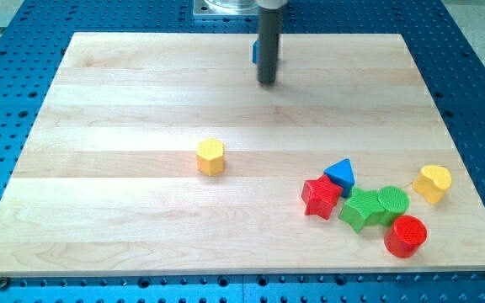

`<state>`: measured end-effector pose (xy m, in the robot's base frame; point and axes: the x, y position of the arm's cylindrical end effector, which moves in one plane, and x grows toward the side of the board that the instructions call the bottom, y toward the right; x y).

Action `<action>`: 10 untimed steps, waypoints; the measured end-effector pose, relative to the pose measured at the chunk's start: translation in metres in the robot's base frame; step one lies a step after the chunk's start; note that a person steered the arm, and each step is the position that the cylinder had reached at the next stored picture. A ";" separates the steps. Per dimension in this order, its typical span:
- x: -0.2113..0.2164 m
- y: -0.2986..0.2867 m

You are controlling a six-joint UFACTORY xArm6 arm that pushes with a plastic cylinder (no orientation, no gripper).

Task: Place the hexagon diagonally to the cube

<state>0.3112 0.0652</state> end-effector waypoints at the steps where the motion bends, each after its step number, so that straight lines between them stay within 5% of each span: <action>1: 0.078 -0.028; 2: 0.178 -0.083; 3: 0.183 -0.167; 6: 0.227 -0.207; 7: 0.223 -0.245; 9: 0.123 -0.213; 10: 0.113 -0.215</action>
<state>0.4243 -0.1498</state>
